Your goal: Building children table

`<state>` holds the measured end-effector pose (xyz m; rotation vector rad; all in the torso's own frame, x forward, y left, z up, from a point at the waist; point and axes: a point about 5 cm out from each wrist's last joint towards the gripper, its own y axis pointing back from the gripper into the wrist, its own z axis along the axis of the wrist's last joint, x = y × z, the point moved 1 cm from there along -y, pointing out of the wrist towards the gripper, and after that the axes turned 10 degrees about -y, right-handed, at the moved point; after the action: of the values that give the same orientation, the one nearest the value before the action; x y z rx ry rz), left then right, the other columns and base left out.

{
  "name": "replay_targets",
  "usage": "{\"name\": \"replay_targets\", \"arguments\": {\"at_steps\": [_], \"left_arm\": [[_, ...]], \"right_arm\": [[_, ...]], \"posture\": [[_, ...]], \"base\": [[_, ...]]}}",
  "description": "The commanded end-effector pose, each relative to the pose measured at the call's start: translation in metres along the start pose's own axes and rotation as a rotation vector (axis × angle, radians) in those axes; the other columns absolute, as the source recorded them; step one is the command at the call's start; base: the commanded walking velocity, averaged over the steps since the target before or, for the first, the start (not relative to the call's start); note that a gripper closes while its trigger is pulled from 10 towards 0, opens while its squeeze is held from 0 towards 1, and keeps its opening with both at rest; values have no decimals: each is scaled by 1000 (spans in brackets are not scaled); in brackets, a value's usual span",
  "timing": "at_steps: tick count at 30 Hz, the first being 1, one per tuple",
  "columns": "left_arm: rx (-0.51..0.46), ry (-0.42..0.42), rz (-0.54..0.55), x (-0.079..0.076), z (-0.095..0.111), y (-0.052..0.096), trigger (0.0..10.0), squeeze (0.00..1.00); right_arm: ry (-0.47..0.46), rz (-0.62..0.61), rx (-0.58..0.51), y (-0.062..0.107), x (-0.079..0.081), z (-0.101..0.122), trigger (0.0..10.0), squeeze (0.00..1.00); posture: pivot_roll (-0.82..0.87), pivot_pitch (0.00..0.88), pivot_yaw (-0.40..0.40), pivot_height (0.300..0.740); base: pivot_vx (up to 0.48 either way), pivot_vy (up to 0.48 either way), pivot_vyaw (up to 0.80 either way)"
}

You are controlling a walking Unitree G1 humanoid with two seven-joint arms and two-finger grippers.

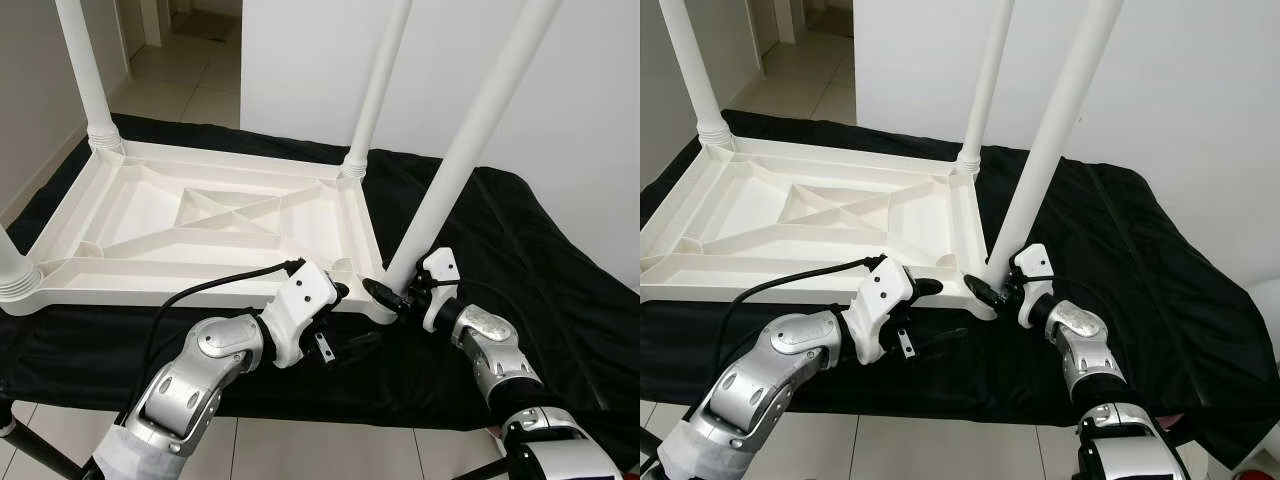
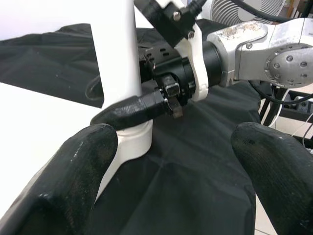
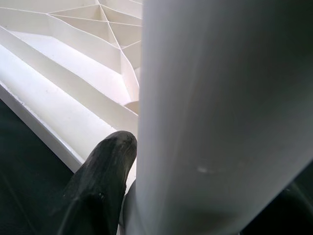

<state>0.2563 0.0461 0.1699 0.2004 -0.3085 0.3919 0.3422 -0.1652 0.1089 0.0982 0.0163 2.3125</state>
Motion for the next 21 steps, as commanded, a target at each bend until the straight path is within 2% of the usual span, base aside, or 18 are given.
{"name": "replay_targets", "arguments": {"at_steps": [1,3,4,8,10,11,12,16,17,18,19,21], "left_arm": [[-11,-10,-36,-1,2,-3,10000,0],[-14,-15,-33,0,3,-5,10000,0],[-18,-20,-30,2,4,-6,10000,0],[-21,-27,-26,4,5,-8,10000,0],[-21,-31,-27,5,5,-8,10000,0],[-21,-31,-27,5,5,-8,10000,0],[-21,-32,-30,5,5,-8,10000,0],[-21,-32,-31,4,4,-8,10000,0],[-16,-34,-31,5,3,-8,10000,0],[-12,-37,-31,5,3,-8,10000,0],[-12,-37,-31,5,3,-8,10000,0],[-4,-40,-31,5,1,-8,10000,0]], "right_arm": [[-19,26,60,0,4,-11,0,0],[-21,18,68,1,4,-15,0,0],[-26,3,73,2,5,-18,10000,0],[-51,-40,63,4,7,-24,10000,0],[-80,-128,44,4,9,-28,10000,0],[-80,-128,44,4,9,-28,10000,0],[-92,-212,33,3,9,-29,10000,0],[-93,-272,26,3,7,-29,10000,0],[-112,-321,9,2,6,-28,10000,0],[-146,-380,-15,2,8,-26,10000,0],[-146,-380,-15,2,8,-26,10000,0],[-171,-454,-55,0,17,-21,10000,0]], "posture": [[45,0,-137,740],[42,0,-137,740],[39,0,-135,740],[33,0,-127,740],[24,0,-120,740],[24,0,-120,740],[21,0,-120,740],[20,0,-119,740],[18,0,-118,740],[15,0,-118,740],[15,0,-118,740],[12,0,-117,740]], "base": [[0,0,0],[0,0,0],[0,0,0],[0,0,0],[0,0,0],[0,0,0],[0,0,0],[0,0,0],[0,0,0],[0,0,0],[0,0,0],[0,0,0]]}}
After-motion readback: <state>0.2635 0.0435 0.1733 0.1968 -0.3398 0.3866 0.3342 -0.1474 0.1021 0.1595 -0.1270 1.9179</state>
